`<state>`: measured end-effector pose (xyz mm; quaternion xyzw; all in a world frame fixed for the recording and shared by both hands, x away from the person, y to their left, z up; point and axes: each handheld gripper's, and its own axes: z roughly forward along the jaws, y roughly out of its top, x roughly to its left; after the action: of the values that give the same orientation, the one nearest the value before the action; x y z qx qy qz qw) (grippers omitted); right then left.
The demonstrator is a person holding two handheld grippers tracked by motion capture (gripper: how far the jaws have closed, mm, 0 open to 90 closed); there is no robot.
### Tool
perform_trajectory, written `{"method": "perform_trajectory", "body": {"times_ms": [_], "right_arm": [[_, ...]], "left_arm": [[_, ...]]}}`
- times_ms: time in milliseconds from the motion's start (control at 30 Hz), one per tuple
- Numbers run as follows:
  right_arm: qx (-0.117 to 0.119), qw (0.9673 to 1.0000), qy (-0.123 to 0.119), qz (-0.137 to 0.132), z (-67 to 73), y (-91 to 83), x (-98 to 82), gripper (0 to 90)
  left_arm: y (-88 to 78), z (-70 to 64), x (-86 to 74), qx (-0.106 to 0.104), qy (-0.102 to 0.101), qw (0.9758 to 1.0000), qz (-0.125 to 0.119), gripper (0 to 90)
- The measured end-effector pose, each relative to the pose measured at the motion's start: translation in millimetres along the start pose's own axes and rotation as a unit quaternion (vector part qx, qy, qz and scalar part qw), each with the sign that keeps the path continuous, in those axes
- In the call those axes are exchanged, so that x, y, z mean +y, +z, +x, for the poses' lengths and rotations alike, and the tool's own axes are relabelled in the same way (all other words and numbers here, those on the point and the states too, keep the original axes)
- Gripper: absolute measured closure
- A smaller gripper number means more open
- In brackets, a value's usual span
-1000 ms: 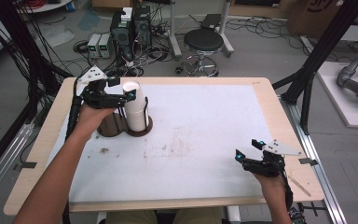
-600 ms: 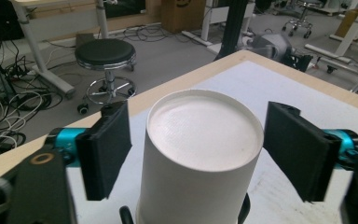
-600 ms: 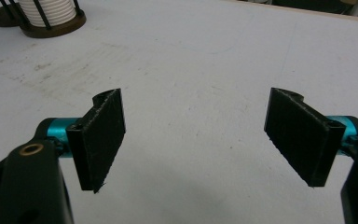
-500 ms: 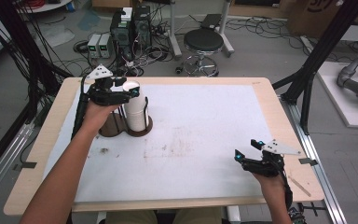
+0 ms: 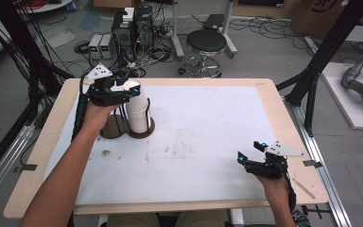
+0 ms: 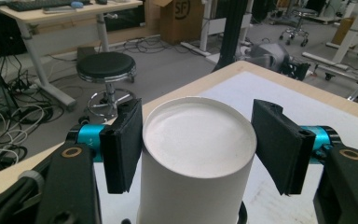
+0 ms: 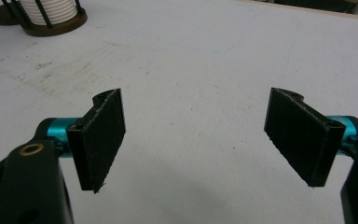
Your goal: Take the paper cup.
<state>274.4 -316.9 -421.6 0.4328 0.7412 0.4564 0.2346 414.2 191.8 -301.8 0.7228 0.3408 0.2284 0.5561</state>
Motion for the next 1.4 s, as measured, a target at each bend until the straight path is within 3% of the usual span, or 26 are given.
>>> {"method": "perform_trajectory", "body": {"times_ms": [300,367,467,567,633,767,833,867,967,1000,1033,1067,1133,1167,1200,1233,1333,1367,1400], "right_arm": [[0.001,1.0,-0.001,0.0,0.8,0.3,0.3,20.7],[0.001,1.0,-0.002,-0.002,0.6,-0.6,0.4,20.7],[0.0,1.0,-0.001,-0.004,0.7,-2.0,0.4,20.7],[0.0,1.0,0.001,-0.005,0.5,-2.7,0.3,20.6],[0.0,1.0,0.001,-0.006,0.5,-2.2,0.4,20.7],[0.002,1.0,-0.001,-0.006,1.5,-0.8,1.2,20.7],[0.004,1.0,-0.001,-0.006,1.7,0.1,1.4,20.7],[0.004,1.0,0.0,-0.006,1.7,0.2,1.5,20.7],[0.004,1.0,0.0,-0.006,2.1,0.3,1.8,20.6],[0.006,1.0,0.0,-0.007,2.6,0.5,2.2,20.7],[0.006,1.0,0.0,-0.007,2.6,0.5,2.2,20.7],[0.009,0.9999,-0.001,-0.008,3.1,0.4,2.8,20.7],[0.011,0.9999,-0.001,-0.01,3.9,0.2,3.5,20.7],[0.012,0.9999,-0.004,-0.011,4.1,0.4,3.8,20.7],[0.012,0.9998,-0.004,-0.012,4.4,0.6,4.0,20.7],[0.015,0.9998,-0.004,-0.011,4.8,1.0,4.1,20.7],[0.019,0.9997,-0.006,-0.011,5.1,2.1,4.7,20.7],[0.023,0.9997,-0.004,-0.011,5.9,2.0,5.0,20.7],[0.028,0.9995,-0.004,-0.012,6.4,2.0,5.6,20.6]], "left_arm": [[-11.5,-10.3,31.9,0.005,0.024,0.9995,-0.02,35.9],[-18.5,-15.9,42.3,0.005,0.025,0.9991,-0.035,36.1],[-22.6,-19.0,46.5,0.005,0.026,0.999,-0.035,36.1],[-31.0,-25.1,53.8,0.005,0.037,0.9985,-0.042,36.1],[-40.7,-31.1,64.8,0.014,0.048,0.9971,-0.058,36.2],[-49.1,-37.2,76.8,0.012,0.047,0.9967,-0.065,36.3],[-53.3,-43.2,83.1,0.001,0.047,0.9962,-0.073,36.3],[-55.8,-49.7,86.4,-0.019,0.042,0.9956,-0.082,36.3],[-56.1,-56.7,87.3,-0.036,0.042,0.995,-0.082,36.3],[-54.8,-64.7,86.1,-0.053,0.042,0.9942,-0.084,36.3],[-54.8,-64.7,86.1,-0.053,0.042,0.9942,-0.084,36.3],[-52.2,-72.7,82.6,-0.076,0.038,0.9927,-0.085,36.3],[-48.0,-81.3,77.2,-0.096,0.039,0.9913,-0.081,36.3],[-48.0,-81.3,77.2,-0.096,0.039,0.9913,-0.081,36.3],[-42.7,-90.6,70.6,-0.116,0.04,0.9894,-0.078,36.3],[-42.7,-90.6,70.6,-0.116,0.04,0.9894,-0.078,36.3],[-30.3,-108.3,55.3,-0.148,0.054,0.9848,-0.073,36.3],[-30.3,-108.3,55.3,-0.148,0.054,0.9848,-0.073,36.2],[-24.0,-114.2,46.7,-0.158,0.061,0.983,-0.07,36.2]]}}
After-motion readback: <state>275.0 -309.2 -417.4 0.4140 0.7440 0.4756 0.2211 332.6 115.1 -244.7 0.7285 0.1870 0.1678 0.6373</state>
